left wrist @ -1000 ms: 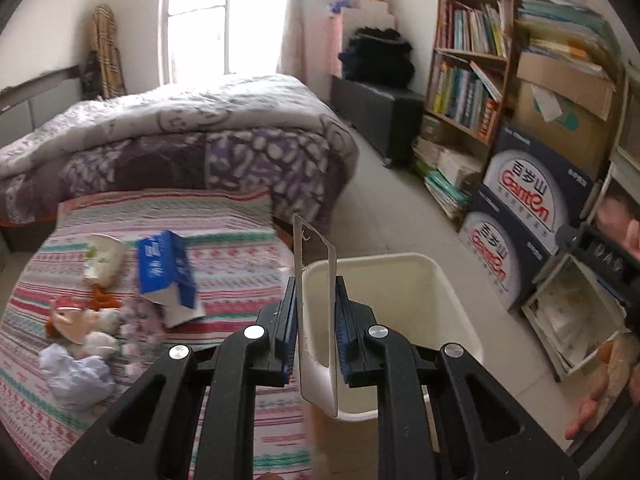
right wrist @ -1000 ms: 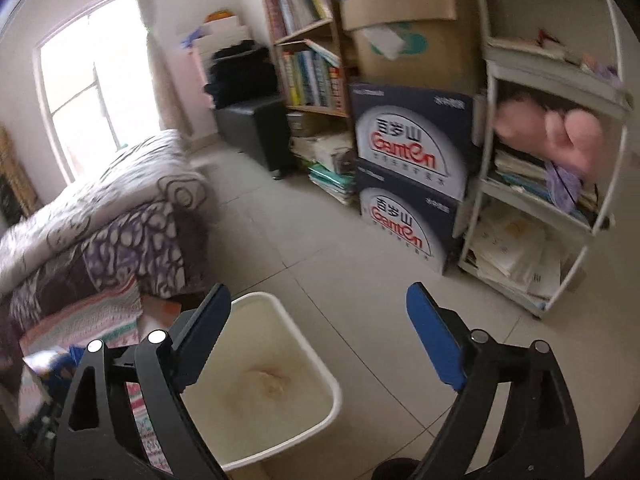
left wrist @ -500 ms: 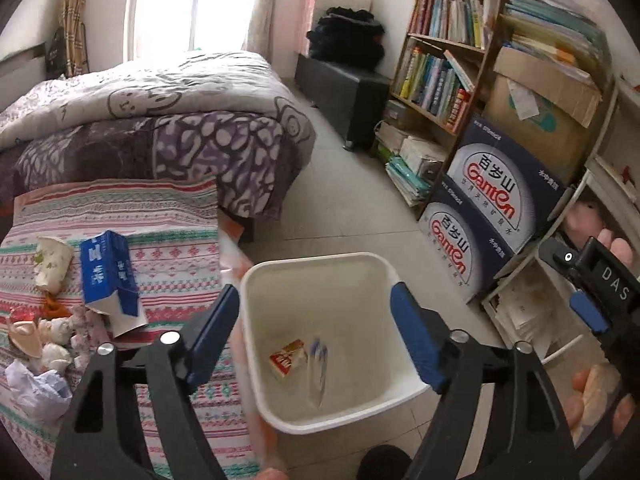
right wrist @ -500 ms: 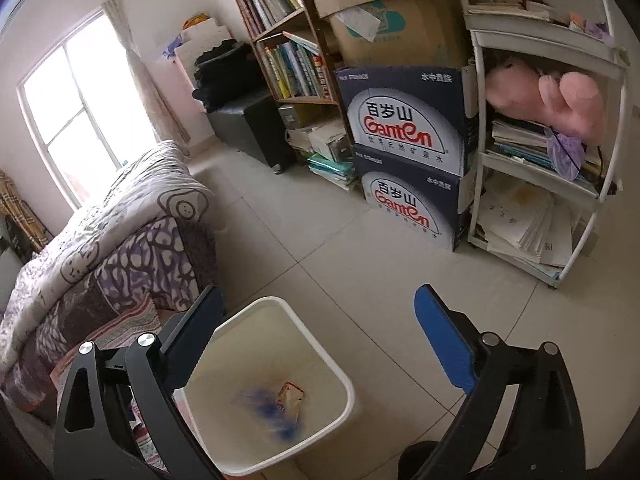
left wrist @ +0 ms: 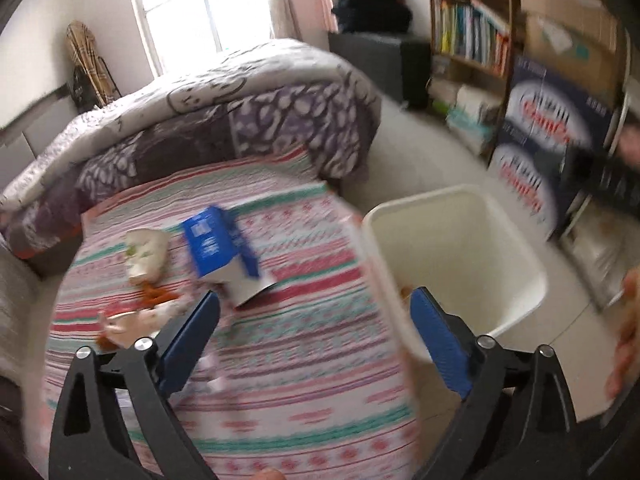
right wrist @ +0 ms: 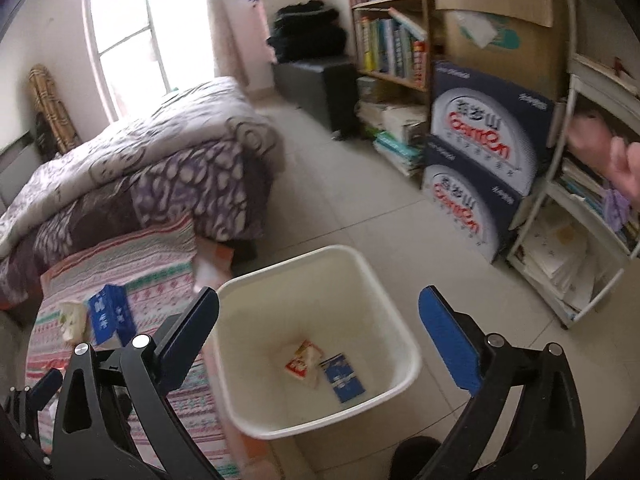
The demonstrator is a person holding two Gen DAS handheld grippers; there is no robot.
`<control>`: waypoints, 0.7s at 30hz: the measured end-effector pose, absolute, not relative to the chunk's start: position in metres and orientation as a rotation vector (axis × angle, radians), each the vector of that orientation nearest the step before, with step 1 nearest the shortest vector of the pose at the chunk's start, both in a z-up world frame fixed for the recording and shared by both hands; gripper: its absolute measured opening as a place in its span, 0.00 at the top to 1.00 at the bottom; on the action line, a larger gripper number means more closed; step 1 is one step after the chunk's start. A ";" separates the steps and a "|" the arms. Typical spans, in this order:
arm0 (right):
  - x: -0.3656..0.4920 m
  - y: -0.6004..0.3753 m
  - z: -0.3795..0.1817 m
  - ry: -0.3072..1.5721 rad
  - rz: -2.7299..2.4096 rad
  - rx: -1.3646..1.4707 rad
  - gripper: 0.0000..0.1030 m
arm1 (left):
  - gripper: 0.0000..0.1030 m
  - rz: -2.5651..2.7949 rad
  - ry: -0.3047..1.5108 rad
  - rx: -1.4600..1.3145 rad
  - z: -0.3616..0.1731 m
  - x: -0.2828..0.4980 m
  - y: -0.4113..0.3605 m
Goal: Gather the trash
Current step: 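Grasp the white plastic bag on the blanket with the left tool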
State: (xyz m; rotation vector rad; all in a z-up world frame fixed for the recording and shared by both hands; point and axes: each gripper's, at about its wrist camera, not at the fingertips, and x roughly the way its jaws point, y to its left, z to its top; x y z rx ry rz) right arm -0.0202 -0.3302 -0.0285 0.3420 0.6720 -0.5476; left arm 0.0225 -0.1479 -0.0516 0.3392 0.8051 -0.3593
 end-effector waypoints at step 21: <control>0.051 -0.211 -0.076 0.933 -0.252 0.223 0.07 | 0.23 -0.140 1.195 0.601 -0.150 0.082 0.010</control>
